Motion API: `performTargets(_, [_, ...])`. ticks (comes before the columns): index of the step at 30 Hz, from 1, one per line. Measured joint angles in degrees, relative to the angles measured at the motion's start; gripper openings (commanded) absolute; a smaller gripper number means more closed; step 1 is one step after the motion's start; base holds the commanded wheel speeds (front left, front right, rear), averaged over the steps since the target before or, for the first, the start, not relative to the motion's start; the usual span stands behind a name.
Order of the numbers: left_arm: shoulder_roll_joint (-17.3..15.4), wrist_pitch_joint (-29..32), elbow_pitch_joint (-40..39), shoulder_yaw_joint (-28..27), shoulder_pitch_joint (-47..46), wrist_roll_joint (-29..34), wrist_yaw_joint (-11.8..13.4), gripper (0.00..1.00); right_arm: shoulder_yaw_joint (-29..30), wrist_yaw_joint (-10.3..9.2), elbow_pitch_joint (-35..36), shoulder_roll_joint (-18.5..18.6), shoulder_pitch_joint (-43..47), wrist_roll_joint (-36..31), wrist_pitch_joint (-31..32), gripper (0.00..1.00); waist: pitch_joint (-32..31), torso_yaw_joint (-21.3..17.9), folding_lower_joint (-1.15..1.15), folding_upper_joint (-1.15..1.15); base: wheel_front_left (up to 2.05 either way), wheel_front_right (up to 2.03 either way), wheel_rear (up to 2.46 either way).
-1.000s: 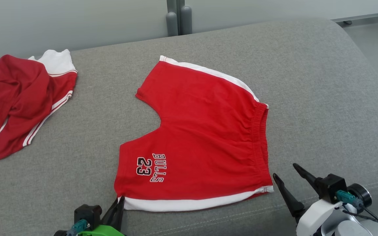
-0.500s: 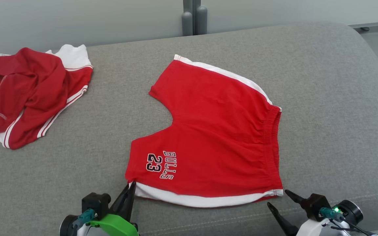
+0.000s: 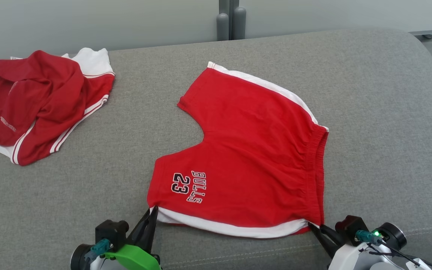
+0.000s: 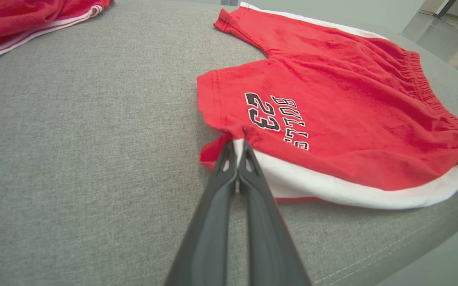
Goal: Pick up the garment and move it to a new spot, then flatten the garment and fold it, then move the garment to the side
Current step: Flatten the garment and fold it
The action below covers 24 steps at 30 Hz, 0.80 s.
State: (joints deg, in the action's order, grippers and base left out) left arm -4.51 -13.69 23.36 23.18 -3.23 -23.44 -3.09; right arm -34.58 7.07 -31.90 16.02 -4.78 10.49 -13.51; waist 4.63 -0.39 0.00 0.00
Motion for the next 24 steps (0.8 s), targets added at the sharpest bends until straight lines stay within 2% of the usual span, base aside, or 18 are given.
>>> performTargets(5, [0.26, -0.05, -1.19, -0.91, 0.02, -0.6, 0.0, 0.0, 0.52, 0.0, 0.23, -0.6, -0.09, 2.41, -0.09, 0.0, -0.05, -0.23, 0.0, 0.0, 0.0, 0.0, 0.0])
performTargets(11, [0.49, -0.31, -4.09, -3.03, 0.26, -1.86, 0.1, 0.0, 2.41, 0.07, 4.12, -0.97, -0.14, 6.11, -0.59, 0.0, -0.74, -1.21, 0.0, 0.0, 0.0, 0.0, 0.0])
performTargets(18, [0.94, -0.56, -8.95, -3.05, 1.71, -2.58, 0.12, 0.0, 7.42, 0.07, 8.14, 2.59, -0.25, 7.76, -0.75, 0.0, -2.35, -1.13, 0.0, 0.0, 0.0, 0.0, 0.0])
performTargets(24, [1.07, -0.57, -13.56, -2.64, 4.26, -2.48, 0.16, 0.0, 8.53, 0.07, 12.61, 4.43, 1.04, 8.44, -0.76, 0.0, -3.73, 0.25, 0.0, 0.0, 0.0, 0.0, 0.0])
